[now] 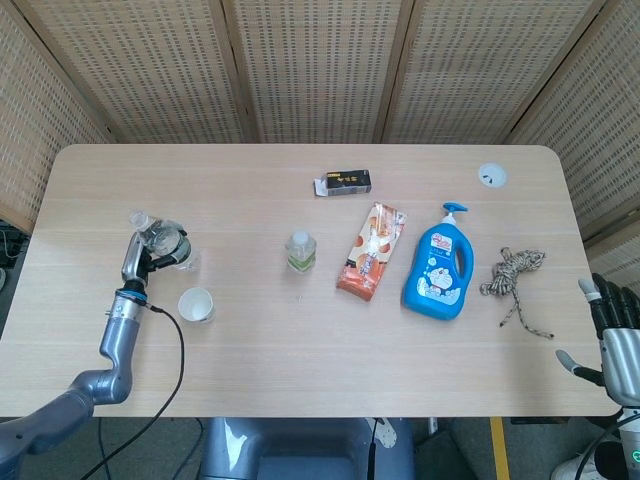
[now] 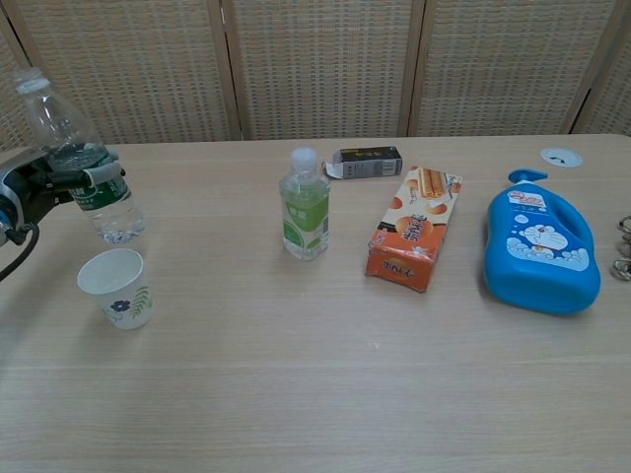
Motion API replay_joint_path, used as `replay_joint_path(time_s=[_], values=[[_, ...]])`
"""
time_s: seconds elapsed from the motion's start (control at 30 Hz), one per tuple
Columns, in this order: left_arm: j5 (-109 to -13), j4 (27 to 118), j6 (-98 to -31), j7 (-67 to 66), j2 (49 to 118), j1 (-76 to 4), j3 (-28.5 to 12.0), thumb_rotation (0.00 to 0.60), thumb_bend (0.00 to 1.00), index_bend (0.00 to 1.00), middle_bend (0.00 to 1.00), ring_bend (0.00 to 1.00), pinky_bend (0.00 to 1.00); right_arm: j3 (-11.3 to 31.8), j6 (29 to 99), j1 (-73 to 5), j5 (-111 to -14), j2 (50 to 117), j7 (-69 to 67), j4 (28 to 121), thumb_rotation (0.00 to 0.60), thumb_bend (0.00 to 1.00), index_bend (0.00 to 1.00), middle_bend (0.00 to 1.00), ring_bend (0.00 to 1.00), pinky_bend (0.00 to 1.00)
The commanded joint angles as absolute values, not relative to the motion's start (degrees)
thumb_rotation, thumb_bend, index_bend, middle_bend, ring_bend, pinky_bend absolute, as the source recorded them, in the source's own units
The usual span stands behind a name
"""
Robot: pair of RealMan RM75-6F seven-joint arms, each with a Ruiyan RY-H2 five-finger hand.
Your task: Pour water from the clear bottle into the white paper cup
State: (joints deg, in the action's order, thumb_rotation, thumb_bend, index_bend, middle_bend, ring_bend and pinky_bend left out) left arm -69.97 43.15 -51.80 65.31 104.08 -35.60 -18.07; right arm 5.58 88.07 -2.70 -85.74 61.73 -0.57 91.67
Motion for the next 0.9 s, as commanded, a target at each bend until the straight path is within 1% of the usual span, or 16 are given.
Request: replay_joint_path(time_s=[0.03,0.2,0.33,0.4,0.63,0.7,0.8,0.9], values=[[-70.73,40.67,-51.18,66.71,105.65,-35.8,-17.73,0.6,0.63,0.64,0.52,0.35,0.37,5.51,87.96,-2.76,-85.79,61.83,-0.34,91.66,0.6,0.0,0.0,0.0,0.0,0.0],[-72.11,36.98,-50.8,68.06,107.58,-35.97,-16.7,0.6,0.62,0.63,0.51,0.35,0.37,5.47,87.67,-2.91,-85.65,62.05,0.21,91.74,0.6,0.0,0.0,0.0,0.0,0.0],[-73.1,34.75,-49.93,69.33,108.53,-36.25,-15.89,0.6,0.53,0.62,0.5,0.35,0.36,5.36,87.59,-2.99,-85.81,62.14,0.55,91.98,0.6,0.0,0.0,0.0,0.0,0.0],[-73.73,33.74,-49.81,69.77,108.96,-36.35,-15.4,0.6,0.51,0.62,0.5,0.35,0.36,5.29,87.51,-3.03,-85.88,62.19,0.68,91.97,0.6,0.0,0.0,0.0,0.0,0.0],[-74.66,31.02,-49.48,70.51,110.51,-36.64,-14.67,0.6,0.5,0.6,0.49,0.35,0.35,5.35,87.43,-3.06,-85.68,62.12,0.26,91.77,0.6,0.0,0.0,0.0,0.0,0.0],[-75.0,30.44,-49.6,70.61,110.79,-36.62,-14.39,0.6,0.49,0.57,0.47,0.35,0.34,5.35,87.45,-3.06,-85.7,62.08,0.17,91.77,0.6,0.0,0.0,0.0,0.0,0.0],[-75.59,30.0,-49.52,71.01,110.87,-36.6,-13.86,0.6,0.44,0.51,0.4,0.34,0.3,5.28,87.56,-3.03,-85.85,62.07,0.13,91.85,0.6,0.0,0.0,0.0,0.0,0.0],[-76.17,29.69,-49.81,71.45,110.93,-36.42,-13.37,0.6,0.39,0.36,0.31,0.28,0.25,5.19,87.7,-3.0,-86.08,62.06,0.29,91.96,0.6,0.0,0.0,0.0,0.0,0.0]])
